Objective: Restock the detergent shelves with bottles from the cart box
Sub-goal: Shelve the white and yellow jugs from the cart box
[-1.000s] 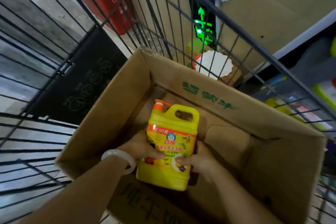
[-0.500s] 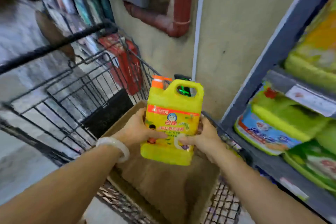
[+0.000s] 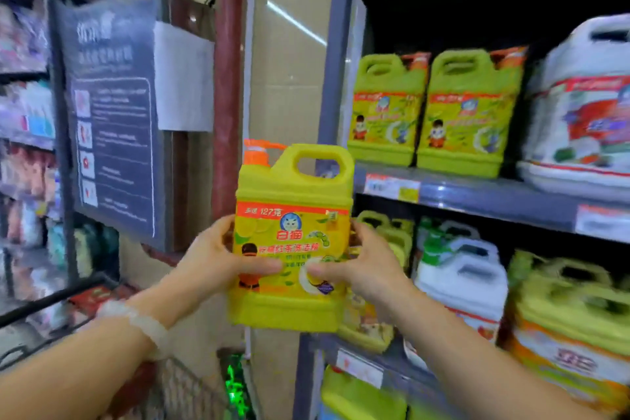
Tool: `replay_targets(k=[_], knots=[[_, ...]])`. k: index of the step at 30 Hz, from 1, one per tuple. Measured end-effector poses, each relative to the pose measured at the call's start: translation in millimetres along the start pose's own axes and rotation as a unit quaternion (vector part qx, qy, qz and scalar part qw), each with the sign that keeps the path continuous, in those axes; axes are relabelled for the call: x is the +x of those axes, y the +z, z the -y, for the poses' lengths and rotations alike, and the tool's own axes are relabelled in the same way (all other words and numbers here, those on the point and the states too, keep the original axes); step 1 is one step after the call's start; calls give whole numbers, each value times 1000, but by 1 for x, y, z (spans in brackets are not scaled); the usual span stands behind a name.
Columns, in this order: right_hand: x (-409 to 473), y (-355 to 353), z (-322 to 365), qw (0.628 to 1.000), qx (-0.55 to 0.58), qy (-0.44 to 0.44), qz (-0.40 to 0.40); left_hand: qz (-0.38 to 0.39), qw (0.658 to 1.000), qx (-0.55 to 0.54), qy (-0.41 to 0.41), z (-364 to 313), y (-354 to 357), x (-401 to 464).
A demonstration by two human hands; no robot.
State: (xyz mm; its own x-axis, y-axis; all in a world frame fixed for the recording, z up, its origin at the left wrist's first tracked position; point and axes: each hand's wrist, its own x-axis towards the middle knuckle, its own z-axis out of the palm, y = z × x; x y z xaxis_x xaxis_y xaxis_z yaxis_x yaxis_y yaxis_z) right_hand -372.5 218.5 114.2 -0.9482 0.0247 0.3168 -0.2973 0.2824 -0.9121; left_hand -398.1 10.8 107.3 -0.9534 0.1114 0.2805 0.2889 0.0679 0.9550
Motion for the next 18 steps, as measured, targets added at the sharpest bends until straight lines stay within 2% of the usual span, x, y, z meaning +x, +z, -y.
replay_targets(k=[5,10,15,18], knots=[[20,-71,74,992,-43,-70,-96,51,994,-25,98,-85,46,50],[54,-120,117,976,-71,-103,-177,105,982,-31,154,-145,87,107],[94,-149,132,963,-102,-110,-226,120,971,-25,207,-166,118,163],[115,-159,127,959,-107,-101,-241,145,967,-31,206,-163,136,190]])
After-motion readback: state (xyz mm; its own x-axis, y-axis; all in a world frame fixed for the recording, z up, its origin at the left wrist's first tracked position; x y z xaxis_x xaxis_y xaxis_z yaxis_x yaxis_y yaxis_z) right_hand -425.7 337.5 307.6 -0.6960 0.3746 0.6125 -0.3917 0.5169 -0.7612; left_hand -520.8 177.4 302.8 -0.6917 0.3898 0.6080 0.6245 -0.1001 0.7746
